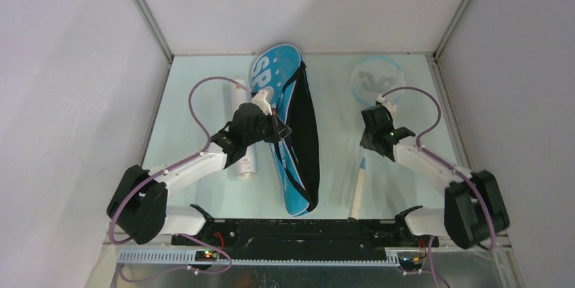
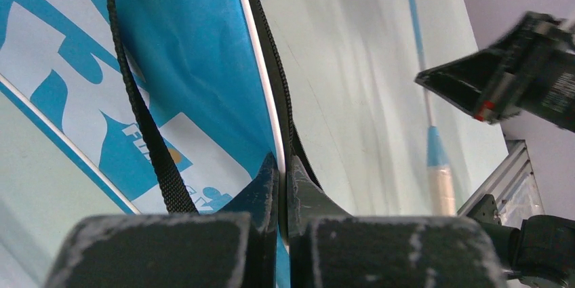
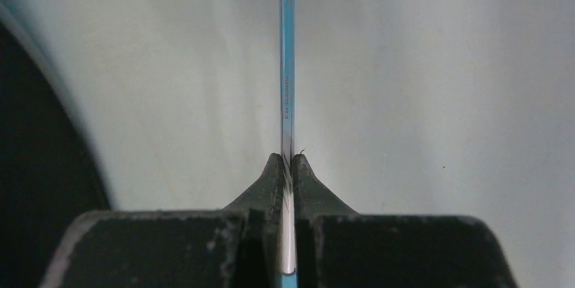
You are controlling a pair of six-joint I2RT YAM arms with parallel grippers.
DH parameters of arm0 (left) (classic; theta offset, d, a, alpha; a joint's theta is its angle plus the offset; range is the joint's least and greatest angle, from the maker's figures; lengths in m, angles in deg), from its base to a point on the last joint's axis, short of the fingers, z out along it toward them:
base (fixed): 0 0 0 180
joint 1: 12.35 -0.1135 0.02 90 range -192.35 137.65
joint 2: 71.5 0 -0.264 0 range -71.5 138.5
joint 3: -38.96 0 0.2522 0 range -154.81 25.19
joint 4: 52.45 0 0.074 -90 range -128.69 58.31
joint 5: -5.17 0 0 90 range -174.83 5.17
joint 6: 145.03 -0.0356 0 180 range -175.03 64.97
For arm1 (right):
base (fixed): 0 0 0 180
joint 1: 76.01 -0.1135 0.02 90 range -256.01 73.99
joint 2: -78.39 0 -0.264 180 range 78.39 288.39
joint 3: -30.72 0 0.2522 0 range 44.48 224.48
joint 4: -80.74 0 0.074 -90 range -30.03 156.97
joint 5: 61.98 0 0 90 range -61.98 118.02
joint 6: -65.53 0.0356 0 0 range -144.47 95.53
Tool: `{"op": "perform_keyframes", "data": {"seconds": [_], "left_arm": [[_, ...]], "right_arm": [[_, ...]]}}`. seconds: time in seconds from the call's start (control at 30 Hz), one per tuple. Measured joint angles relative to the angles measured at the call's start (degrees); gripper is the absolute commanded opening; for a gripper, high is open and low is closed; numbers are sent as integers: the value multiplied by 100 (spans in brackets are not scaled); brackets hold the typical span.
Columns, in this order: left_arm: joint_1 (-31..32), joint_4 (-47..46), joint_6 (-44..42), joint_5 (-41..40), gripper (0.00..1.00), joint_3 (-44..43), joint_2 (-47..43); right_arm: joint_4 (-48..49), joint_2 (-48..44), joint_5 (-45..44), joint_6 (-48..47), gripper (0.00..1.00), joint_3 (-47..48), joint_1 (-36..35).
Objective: Pack up the badminton gear
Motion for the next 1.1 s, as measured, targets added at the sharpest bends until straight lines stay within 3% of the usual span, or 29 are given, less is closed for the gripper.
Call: {"op": "perform_keyframes", "data": {"seconds": [0.2, 0.43, 0.77, 1.1], "left_arm": [[-85, -20, -92, -39, 0, 0, 4], [-223, -37, -125, -42, 0, 0, 61], [-262, -37, -142, -39, 0, -4, 94], [-284, -37, -186, 107, 0, -26, 170]], "right_arm": [[-260, -1121, 7, -990, 0, 0, -426], [-846, -1711, 201, -1506, 0, 0, -1316], [-1165, -1401, 428, -1491, 0, -13, -2487], [-428, -920, 702, -1502, 0, -66, -2763]]}}
